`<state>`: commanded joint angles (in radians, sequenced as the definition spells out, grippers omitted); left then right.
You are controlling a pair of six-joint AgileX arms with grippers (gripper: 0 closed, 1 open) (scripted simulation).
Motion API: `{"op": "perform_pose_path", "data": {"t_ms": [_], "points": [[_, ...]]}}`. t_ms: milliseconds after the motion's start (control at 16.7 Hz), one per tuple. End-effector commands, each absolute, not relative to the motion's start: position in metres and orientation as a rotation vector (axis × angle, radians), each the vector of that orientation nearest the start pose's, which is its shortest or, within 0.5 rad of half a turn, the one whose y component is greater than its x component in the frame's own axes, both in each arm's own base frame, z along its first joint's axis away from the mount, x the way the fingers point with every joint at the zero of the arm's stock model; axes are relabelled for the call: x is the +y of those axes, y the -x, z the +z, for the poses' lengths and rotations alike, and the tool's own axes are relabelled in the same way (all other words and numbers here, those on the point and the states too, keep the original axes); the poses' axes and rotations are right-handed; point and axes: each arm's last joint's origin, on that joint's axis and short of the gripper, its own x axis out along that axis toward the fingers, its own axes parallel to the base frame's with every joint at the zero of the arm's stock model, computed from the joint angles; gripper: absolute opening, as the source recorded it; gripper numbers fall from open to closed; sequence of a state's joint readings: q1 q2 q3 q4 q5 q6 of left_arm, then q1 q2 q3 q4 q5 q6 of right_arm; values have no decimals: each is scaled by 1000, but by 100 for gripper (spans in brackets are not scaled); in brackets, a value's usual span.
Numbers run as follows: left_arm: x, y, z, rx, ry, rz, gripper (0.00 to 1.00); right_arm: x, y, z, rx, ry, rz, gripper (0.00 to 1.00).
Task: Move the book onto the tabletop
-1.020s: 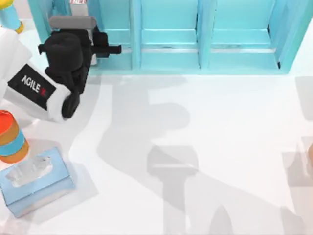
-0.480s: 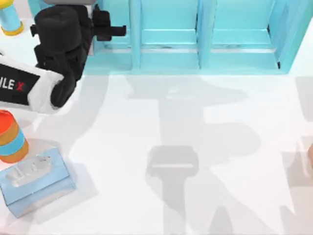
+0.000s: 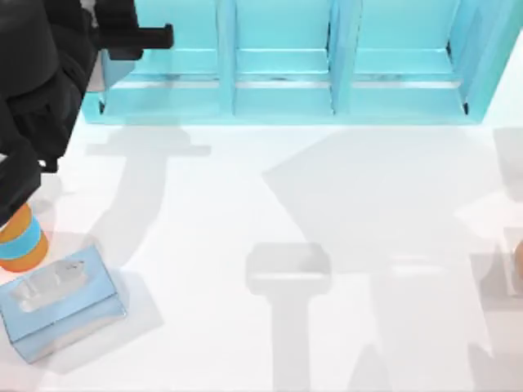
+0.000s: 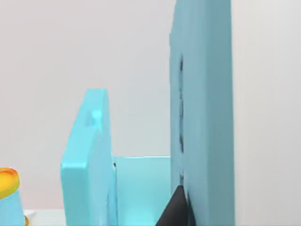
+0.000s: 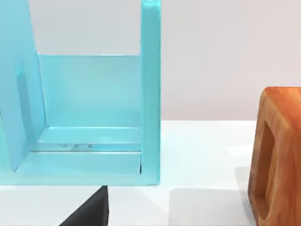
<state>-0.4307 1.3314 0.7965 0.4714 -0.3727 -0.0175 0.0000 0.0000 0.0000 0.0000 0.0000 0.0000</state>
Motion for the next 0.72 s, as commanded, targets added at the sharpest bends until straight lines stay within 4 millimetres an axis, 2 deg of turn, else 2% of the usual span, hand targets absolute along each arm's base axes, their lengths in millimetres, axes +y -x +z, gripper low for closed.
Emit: {"op": "perform_pose_path", "data": {"t_ms": [120,240,720], "points": [[-111,-260,278,84,-4,-49,0,-1,-106,160,0,0,0,100],[-109,-251,278,94,-8,-51,0,-1,-106,160,0,0,0,100],[-113,-253,274,114,9,-46,0,-1,-106,160,0,0,0,100]]}}
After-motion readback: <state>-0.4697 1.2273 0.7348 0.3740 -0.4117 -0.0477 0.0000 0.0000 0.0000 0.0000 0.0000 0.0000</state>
